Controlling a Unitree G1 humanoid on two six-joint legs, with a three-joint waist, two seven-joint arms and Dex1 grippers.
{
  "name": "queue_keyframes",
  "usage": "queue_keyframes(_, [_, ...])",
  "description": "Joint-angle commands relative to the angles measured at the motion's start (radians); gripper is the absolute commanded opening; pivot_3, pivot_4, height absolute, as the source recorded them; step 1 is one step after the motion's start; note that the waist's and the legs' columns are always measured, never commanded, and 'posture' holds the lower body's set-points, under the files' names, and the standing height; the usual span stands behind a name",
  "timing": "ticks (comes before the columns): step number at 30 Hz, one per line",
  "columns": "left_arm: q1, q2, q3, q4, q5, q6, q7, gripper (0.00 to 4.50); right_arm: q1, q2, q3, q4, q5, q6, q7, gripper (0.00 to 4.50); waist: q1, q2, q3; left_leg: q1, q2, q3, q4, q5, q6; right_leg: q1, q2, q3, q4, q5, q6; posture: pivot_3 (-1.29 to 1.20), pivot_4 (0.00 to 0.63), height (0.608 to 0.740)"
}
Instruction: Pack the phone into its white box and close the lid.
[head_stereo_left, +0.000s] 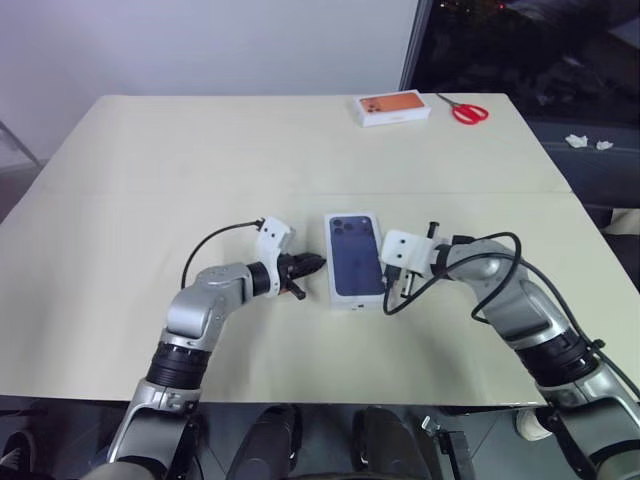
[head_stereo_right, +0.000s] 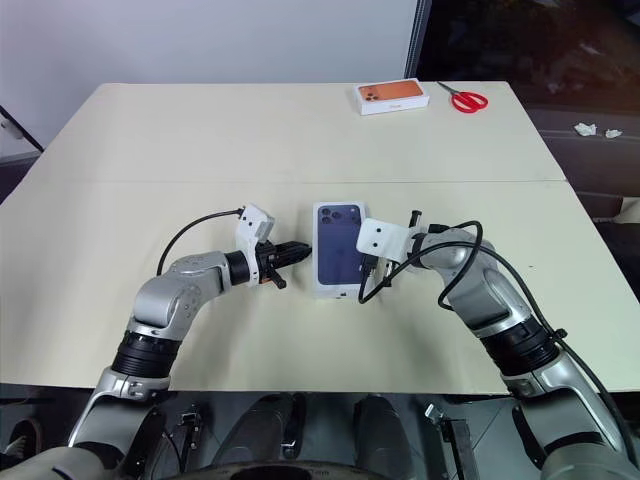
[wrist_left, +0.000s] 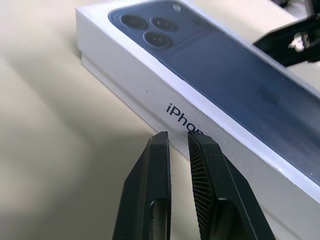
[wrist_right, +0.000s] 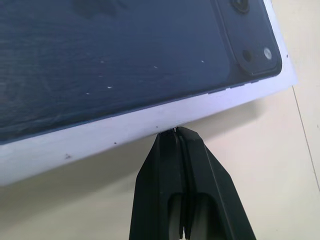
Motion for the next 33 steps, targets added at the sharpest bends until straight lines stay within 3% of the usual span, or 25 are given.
queue_keyframes(1, [-0.029, 0.003, 0.002, -0.029, -0.016, -0.016, -0.012, 0.69, -0.032, 0.006, 0.0, -0.01, -0.018, -0.023, -0.011, 0.04, 0.0, 0.0, 0.0, 0.0, 0.0, 0.0, 0.0, 0.0, 0.0, 0.0, 0.0, 0.0, 0.0, 0.0, 0.0, 0.0, 0.15, 0.74])
queue_keyframes(25, [0.0, 0.04, 0.027, -0.018, -0.018, -0.029, 0.009, 0.69, -0.031, -0.096, -0.024, -0.023, -0.019, -0.091, 0.103, 0.04, 0.0, 0.0, 0.0, 0.0, 0.0, 0.0, 0.0, 0.0, 0.0, 0.0, 0.0, 0.0, 0.0, 0.0, 0.0, 0.0, 0.15, 0.74])
queue_keyframes(33, [-0.069, -0.008, 0.076, -0.058, -0.1, 0.026, 0.027, 0.69, -0.091, -0.023, -0.133, -0.048, 0.165, 0.043, 0.135, 0.04, -0.002, 0.0, 0.0, 0.0, 0.0, 0.0, 0.0, 0.0, 0.0, 0.0, 0.0, 0.0, 0.0, 0.0, 0.0, 0.0, 0.15, 0.74])
